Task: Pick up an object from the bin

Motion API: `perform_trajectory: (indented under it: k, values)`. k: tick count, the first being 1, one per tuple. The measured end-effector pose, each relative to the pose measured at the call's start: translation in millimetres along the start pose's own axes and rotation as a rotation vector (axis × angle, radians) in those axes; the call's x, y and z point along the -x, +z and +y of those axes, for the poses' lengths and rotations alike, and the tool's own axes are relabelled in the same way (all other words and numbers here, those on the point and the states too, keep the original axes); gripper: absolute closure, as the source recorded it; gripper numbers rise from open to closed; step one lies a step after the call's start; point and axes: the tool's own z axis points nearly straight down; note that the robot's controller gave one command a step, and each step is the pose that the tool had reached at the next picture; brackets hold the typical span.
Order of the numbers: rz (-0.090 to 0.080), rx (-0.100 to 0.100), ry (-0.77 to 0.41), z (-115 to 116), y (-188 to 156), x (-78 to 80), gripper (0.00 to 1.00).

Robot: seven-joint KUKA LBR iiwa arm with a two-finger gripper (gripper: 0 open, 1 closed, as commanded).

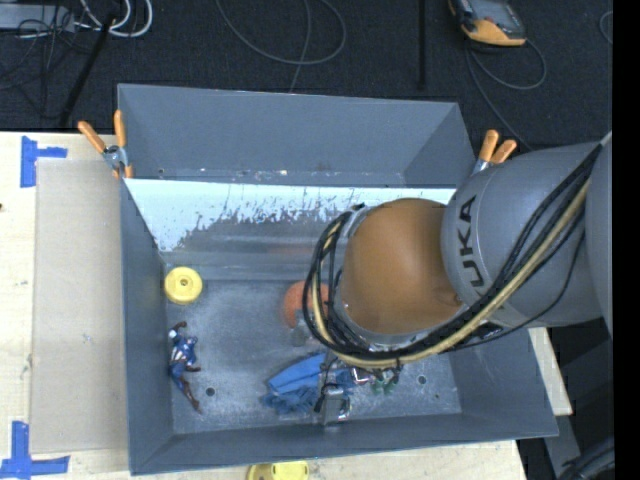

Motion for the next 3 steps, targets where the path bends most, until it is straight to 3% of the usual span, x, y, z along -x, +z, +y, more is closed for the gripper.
perform_trajectory:
  k: [1, 2, 3]
  values:
    - [0.002, 0.0, -0.09, -0.6, 80.4, 15.3, 1.0]
    - [0.002, 0.0, -0.089, -0.8, 80.3, 15.3, 1.0]
    - [0.0, 0.0, -0.095, 26.4, -132.7, 53.4, 1.0]
